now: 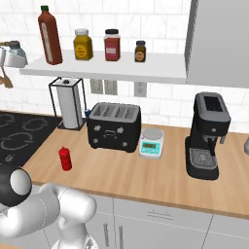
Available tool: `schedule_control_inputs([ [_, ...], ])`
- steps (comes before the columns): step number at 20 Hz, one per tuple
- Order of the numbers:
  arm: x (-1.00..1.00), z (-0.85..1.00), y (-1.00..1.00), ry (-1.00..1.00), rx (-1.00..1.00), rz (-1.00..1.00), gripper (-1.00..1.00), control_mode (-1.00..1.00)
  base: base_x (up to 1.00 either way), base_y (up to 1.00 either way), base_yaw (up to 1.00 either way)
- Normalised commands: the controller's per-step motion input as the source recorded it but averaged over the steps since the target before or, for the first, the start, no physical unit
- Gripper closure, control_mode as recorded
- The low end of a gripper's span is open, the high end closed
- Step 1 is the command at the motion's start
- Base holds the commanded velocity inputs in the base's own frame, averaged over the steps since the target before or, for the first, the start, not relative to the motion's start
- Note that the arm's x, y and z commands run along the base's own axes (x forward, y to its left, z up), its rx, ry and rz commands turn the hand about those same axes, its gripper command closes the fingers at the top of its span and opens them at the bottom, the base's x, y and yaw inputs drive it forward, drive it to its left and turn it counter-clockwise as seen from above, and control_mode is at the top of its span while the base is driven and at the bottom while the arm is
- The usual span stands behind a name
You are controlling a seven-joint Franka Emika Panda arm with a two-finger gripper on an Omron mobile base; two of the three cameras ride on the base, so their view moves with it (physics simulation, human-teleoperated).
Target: Put the shaker and condiment bottle from the counter next to their counterparts in the cabinet.
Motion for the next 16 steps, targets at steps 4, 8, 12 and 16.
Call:
schedule_control_inputs([
  [4, 0.42, -0.04, 0.18, 0.02, 0.00, -0.04, 1.00, -1.00, 0.00, 0.00, 0.00],
  [8, 0.49, -0.17, 0.17, 0.00, 0.00, -0.01, 1.00, -1.00, 0.00, 0.00, 0.00],
  [12, 0.51, -0.09, 0.11, 0.00, 0.00, -0.01, 1.00, -1.00, 0.00, 0.00, 0.00],
  [16, 0.38, -0.13, 0.14, 0.00, 0.00, 0.00, 1.00, -1.00, 0.00, 0.00, 0.00],
])
